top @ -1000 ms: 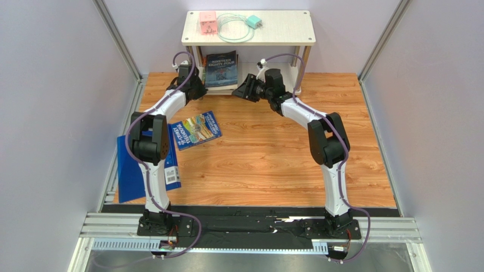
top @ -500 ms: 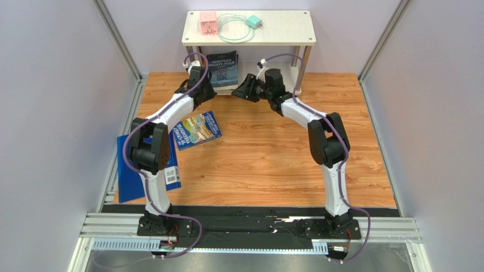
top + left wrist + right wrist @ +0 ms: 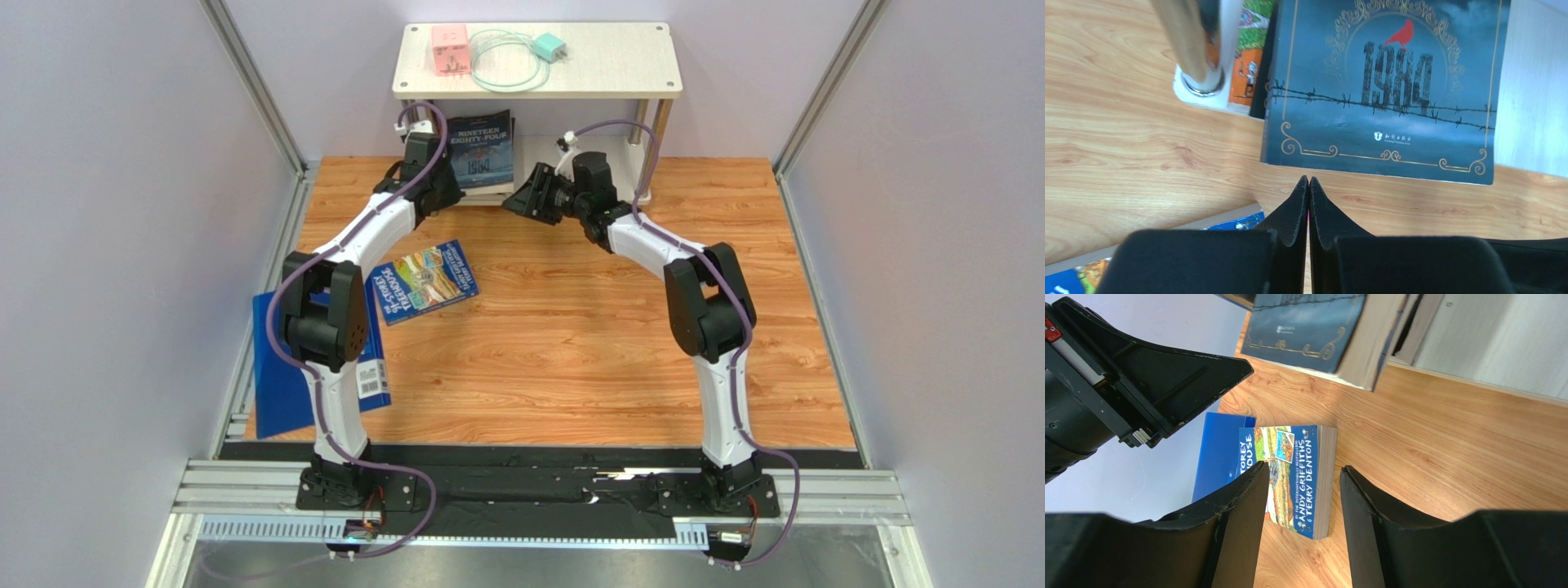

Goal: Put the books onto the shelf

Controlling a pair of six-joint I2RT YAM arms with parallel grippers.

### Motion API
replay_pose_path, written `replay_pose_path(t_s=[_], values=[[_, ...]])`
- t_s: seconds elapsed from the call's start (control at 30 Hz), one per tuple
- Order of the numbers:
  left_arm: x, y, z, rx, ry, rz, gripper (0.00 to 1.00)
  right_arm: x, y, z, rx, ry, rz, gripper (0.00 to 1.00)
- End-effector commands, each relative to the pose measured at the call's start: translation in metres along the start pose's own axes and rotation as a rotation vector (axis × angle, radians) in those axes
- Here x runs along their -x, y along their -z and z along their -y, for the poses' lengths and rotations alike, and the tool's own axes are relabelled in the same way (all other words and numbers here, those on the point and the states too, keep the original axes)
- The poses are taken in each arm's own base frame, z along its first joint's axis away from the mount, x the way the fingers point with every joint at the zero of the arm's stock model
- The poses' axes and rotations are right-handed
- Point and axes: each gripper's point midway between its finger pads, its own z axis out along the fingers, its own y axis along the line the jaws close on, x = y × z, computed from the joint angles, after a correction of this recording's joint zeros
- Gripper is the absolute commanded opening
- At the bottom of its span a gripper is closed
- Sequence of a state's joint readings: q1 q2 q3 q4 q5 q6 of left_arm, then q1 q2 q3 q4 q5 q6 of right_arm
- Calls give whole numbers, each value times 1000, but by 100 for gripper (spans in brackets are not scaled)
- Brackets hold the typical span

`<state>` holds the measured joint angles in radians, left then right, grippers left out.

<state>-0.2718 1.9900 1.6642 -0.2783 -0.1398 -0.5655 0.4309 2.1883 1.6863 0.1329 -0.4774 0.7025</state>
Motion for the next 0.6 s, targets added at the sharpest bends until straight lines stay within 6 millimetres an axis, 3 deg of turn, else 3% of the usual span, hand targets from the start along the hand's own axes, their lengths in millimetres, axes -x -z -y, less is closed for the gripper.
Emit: replay_pose_path(t_s=[0.0, 0.37, 0.57], values=[[-9, -6, 14, -56, -20, -20, 0, 20, 11, -12, 23, 21, 54, 51], [-29, -32, 25, -87, 19, -58, 0, 16, 17, 1, 10, 2, 52, 51], [-18, -44, 24, -51, 13, -34, 0, 18, 20, 4, 8, 0, 56, 51]])
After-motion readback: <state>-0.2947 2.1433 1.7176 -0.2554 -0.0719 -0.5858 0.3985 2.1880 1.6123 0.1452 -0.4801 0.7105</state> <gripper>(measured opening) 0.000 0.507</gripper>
